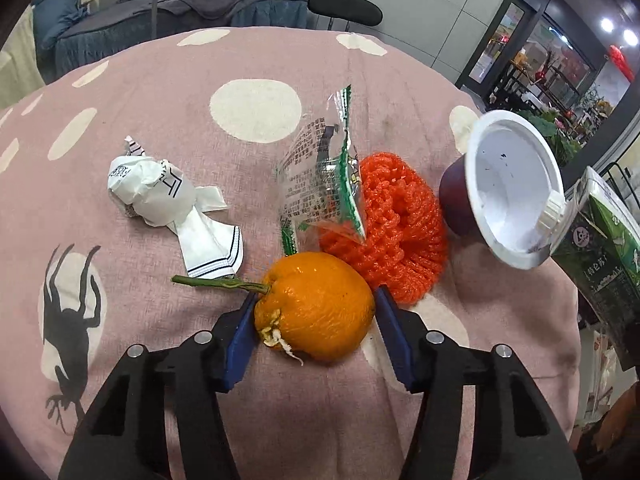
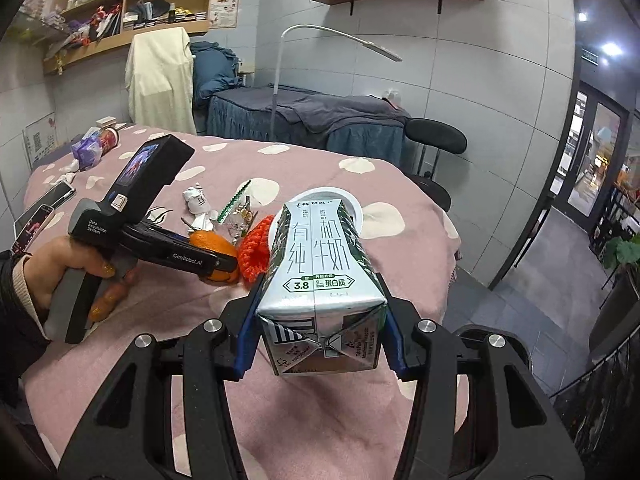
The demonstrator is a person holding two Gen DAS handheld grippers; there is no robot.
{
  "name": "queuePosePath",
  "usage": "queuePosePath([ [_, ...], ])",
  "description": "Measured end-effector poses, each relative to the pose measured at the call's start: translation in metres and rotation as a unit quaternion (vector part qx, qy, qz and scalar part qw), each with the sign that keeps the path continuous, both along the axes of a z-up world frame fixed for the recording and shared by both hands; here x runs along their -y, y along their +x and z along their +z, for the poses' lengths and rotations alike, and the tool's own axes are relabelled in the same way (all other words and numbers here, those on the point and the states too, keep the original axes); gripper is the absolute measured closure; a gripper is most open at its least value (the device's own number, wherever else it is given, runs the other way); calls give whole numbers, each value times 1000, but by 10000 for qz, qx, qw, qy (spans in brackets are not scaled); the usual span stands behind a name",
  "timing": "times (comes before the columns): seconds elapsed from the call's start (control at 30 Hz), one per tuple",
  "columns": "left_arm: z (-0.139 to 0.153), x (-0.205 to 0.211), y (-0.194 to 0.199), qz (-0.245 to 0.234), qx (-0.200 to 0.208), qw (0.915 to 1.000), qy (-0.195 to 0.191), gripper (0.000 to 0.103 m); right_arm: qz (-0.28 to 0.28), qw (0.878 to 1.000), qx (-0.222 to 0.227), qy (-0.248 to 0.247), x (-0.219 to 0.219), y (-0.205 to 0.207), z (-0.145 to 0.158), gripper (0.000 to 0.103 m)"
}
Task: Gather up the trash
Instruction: 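Grasp the milk carton with the right tool while the left tool grasps the orange, then carry the carton and orange to the bin and release both inside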
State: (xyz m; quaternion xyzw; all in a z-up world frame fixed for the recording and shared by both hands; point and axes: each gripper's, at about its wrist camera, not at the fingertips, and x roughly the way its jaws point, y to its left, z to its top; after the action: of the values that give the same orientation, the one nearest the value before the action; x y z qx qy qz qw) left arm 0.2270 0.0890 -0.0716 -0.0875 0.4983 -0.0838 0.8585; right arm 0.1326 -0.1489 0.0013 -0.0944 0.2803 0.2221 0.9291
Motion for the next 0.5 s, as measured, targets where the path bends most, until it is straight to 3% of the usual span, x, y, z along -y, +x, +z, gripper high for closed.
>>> queuePosePath([
  [0.27, 12, -9, -27, 237, 219, 9993, -173, 63, -132, 9992, 34, 384, 20, -18, 0, 52],
  [0.5, 39, -6, -62, 352, 737, 9966, -117, 65, -366, 9973, 58, 634, 38, -27, 0, 52],
])
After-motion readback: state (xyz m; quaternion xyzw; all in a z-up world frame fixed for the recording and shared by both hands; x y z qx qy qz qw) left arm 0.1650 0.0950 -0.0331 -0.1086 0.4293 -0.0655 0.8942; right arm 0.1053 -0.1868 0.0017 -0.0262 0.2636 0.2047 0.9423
